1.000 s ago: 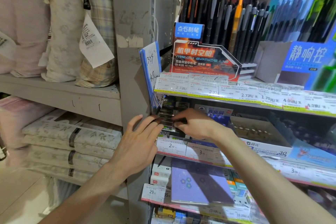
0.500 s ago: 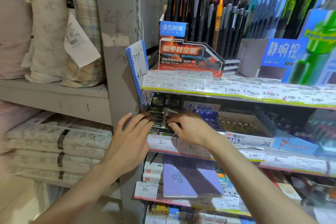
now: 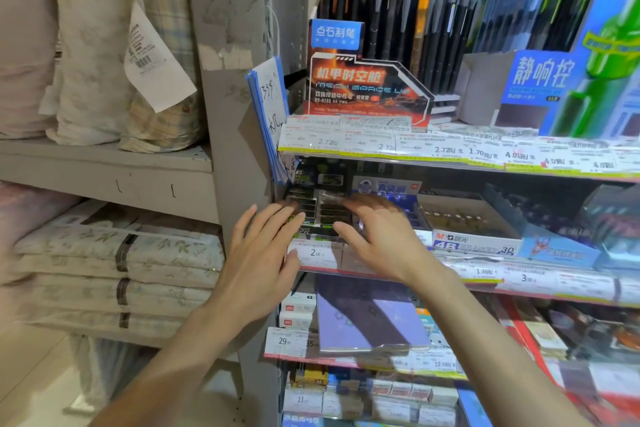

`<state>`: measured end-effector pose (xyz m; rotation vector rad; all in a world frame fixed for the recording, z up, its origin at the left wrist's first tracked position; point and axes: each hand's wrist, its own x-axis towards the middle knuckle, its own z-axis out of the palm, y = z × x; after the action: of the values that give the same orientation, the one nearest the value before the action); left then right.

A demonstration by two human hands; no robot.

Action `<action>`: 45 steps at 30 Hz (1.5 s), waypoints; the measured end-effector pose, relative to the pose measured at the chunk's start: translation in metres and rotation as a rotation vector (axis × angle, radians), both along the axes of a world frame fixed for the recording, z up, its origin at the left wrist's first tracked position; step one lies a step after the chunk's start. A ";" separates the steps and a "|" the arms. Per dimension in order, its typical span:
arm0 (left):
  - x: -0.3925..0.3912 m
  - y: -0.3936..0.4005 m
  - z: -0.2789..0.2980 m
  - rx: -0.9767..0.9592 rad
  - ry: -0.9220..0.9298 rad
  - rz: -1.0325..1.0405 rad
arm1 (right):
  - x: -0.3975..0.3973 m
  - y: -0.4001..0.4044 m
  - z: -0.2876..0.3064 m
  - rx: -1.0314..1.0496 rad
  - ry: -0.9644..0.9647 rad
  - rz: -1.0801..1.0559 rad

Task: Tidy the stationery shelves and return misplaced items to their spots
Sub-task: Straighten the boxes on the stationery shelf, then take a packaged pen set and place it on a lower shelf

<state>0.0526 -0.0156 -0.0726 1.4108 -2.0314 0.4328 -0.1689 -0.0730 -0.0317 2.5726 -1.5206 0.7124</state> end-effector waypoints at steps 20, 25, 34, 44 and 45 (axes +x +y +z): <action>-0.088 0.080 -0.144 0.374 0.645 -0.164 | -0.090 0.178 -0.165 0.278 -0.532 -0.459; -0.125 0.086 -0.149 0.237 0.598 -0.169 | -0.144 0.185 -0.177 0.312 -0.574 -0.520; -0.261 0.085 -0.133 0.296 0.627 -0.011 | -0.280 0.160 -0.174 0.340 -0.644 -0.443; -0.337 0.025 -0.121 0.652 0.619 0.261 | -0.327 0.076 -0.167 0.479 -0.460 -0.456; -0.337 0.020 -0.123 0.696 0.613 0.264 | -0.324 0.071 -0.167 0.509 -0.449 -0.478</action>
<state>-0.2843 0.0047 -0.1958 1.9174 -1.5297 -0.6105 -0.4929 -0.0019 -0.1991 2.2546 -2.6363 0.9785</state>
